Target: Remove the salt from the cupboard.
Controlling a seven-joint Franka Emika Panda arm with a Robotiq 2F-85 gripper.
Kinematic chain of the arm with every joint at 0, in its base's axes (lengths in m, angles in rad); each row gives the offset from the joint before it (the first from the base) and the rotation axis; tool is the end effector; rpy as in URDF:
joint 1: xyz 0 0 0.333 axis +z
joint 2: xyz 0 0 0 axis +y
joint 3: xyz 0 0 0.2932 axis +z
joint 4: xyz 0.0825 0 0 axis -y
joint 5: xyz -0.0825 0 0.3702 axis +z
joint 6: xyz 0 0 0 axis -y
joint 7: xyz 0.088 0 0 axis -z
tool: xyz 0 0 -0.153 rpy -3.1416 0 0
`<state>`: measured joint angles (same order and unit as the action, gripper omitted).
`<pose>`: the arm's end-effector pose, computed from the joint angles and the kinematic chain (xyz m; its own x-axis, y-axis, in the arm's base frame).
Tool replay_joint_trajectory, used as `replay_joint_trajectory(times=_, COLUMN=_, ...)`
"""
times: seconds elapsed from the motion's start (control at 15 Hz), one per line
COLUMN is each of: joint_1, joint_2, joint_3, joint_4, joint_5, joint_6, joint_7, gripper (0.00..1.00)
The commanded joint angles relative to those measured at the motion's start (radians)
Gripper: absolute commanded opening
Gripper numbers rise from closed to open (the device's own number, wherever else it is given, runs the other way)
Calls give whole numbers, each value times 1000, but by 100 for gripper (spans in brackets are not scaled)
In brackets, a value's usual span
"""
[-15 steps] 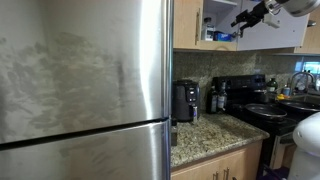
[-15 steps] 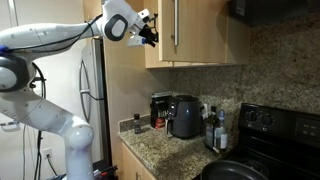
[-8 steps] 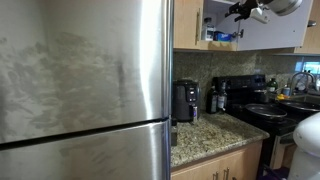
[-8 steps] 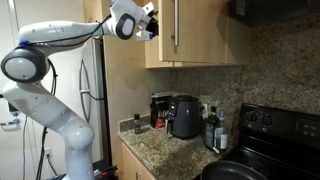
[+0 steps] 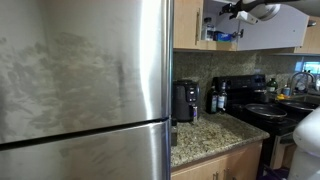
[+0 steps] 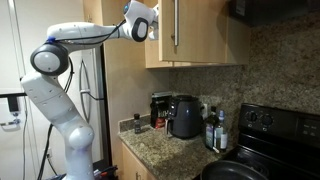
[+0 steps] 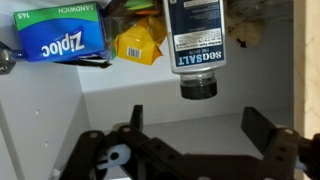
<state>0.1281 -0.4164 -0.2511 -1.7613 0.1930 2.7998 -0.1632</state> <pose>0.4592 -0.1066 0.8583 0.1098 -0.1304 0.9854 -0.0400 -0.9911 -0.1267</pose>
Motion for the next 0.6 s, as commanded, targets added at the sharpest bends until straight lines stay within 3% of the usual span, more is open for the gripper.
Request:
replay_joint_trajectory(times=0.0, joint_1=-17, joint_2=21, joint_3=14, joint_4=21, joint_5=13, joint_6=-1, joint_7=-6, gripper=100)
replay_joint_trajectory(times=0.53, joint_1=-76, joint_2=198, joint_3=76, joint_4=213, joint_5=-27, joint_6=14, joint_7=95, gripper=100)
